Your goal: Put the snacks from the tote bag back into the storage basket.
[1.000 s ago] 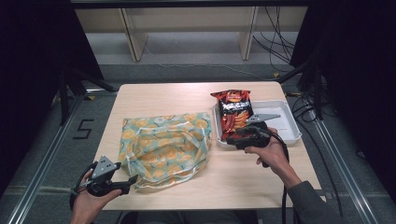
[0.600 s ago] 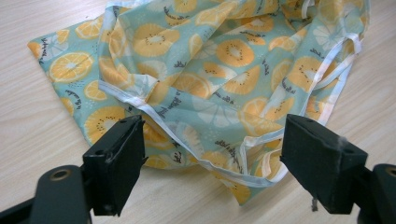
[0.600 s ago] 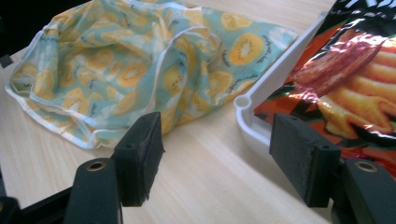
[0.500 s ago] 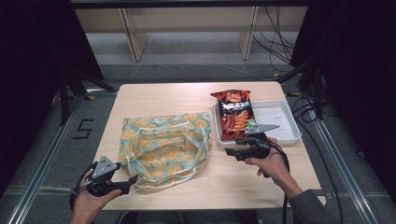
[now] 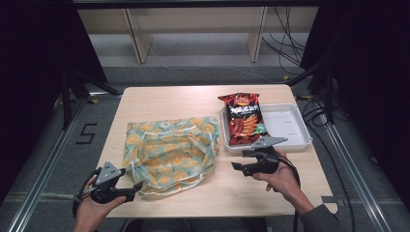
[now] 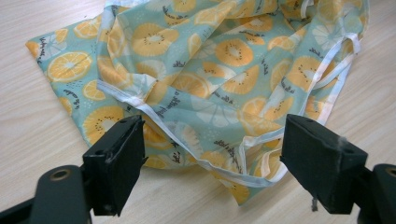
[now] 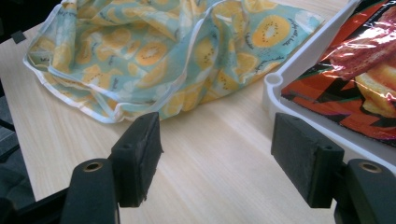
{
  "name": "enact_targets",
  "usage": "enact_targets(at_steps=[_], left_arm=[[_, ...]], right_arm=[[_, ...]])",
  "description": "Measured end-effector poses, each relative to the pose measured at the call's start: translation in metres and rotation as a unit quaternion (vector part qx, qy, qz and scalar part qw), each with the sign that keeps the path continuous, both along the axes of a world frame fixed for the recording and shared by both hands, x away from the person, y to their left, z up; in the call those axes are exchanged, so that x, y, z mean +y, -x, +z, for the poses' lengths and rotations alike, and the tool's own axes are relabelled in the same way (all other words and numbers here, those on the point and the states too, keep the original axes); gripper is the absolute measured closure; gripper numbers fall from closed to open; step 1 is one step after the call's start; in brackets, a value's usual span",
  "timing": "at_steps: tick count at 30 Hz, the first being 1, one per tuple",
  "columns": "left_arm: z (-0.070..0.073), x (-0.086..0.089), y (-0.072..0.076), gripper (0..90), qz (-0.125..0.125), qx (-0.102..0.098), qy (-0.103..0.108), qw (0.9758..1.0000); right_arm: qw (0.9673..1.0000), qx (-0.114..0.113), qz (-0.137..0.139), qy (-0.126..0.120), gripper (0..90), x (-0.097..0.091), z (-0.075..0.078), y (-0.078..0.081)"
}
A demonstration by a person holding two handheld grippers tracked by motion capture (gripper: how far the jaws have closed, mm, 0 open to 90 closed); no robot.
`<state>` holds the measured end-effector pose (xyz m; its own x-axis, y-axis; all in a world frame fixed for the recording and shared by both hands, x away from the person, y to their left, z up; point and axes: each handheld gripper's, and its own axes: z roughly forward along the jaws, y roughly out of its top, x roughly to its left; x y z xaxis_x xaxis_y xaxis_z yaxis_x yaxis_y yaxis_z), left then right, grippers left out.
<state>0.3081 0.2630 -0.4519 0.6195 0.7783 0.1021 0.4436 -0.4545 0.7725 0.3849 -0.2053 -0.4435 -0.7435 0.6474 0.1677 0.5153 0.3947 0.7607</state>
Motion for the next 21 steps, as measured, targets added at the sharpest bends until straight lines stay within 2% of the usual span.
enact_targets(at_steps=[2, 3, 4, 5, 6, 7, 8, 10, 11, 13, 14, 16, 17, 19, 20, 21], left_arm=[[0.000, 0.000, 0.000, 21.2, 0.000, 0.000, -0.002, 1.0000], [-0.001, -0.001, 0.000, 21.1, 0.006, -0.001, 0.010, 0.9999], [-0.001, -0.001, 0.000, 21.2, 0.006, -0.001, 0.010, 0.9999], [0.000, 0.000, 0.000, 21.2, 0.001, 0.000, 0.001, 1.0000], [0.000, 0.000, 0.000, 21.1, -0.001, 0.000, -0.001, 1.0000], [0.001, 0.001, 0.000, 21.1, -0.004, -0.001, -0.014, 0.9999], [0.001, 0.001, 0.000, 21.1, -0.004, -0.001, -0.014, 0.9999], [0.000, 0.000, 0.000, 21.1, 0.000, 0.000, 0.000, 1.0000], [0.000, 0.001, -0.001, 21.1, -0.004, 0.002, -0.009, 1.0000], [0.000, 0.001, -0.001, 21.1, -0.004, 0.001, -0.009, 1.0000], [0.000, 0.000, 0.000, 21.1, 0.001, 0.002, -0.002, 1.0000], [0.000, 0.001, -0.001, 21.1, -0.004, 0.001, -0.007, 1.0000], [-0.002, -0.003, 0.001, 21.1, 0.014, 0.001, 0.022, 0.9997], [-0.002, -0.003, 0.001, 20.8, 0.014, 0.000, 0.022, 0.9997], [-0.001, -0.002, 0.000, 20.8, 0.008, -0.001, 0.014, 0.9999], [-0.001, -0.002, 0.001, 20.5, 0.016, 0.003, 0.010, 0.9998]], right_arm=[[1.0000, 0.003, -0.001, -0.008, 32.8, 0.001, -0.001, 0.004], [1.0000, 0.004, 0.003, -0.004, 32.6, 0.001, -0.001, 0.005], [1.0000, 0.004, 0.003, -0.004, 32.6, 0.001, -0.001, 0.005], [1.0000, 0.001, 0.003, -0.007, 32.3, 0.002, -0.002, 0.006], [1.0000, 0.005, 0.006, -0.003, 32.2, 0.002, -0.001, 0.008], [1.0000, 0.009, 0.002, -0.002, 31.7, 0.003, -0.001, 0.012], [1.0000, 0.009, 0.002, -0.002, 31.7, 0.003, -0.001, 0.012], [0.9999, -0.005, 0.009, 0.001, 30.9, 0.001, -0.003, 0.012], [1.0000, 0.004, 0.007, 0.001, 30.9, 0.002, -0.003, 0.014], [1.0000, -0.002, 0.007, 0.001, 30.7, 0.002, -0.003, 0.016], [1.0000, -0.002, 0.007, 0.001, 30.7, 0.002, -0.003, 0.016], [0.9999, 0.005, 0.006, 0.007, 30.6, 0.001, -0.003, 0.017], [0.9999, 0.003, 0.007, 0.008, 30.6, 0.001, -0.004, 0.017], [0.9999, 0.008, 0.007, 0.010, 30.4, 0.001, -0.005, 0.018], [0.9999, 0.008, 0.007, 0.010, 30.4, 0.001, -0.005, 0.018], [0.9998, 0.009, 0.008, 0.013, 30.4, 0.000, -0.005, 0.017]])
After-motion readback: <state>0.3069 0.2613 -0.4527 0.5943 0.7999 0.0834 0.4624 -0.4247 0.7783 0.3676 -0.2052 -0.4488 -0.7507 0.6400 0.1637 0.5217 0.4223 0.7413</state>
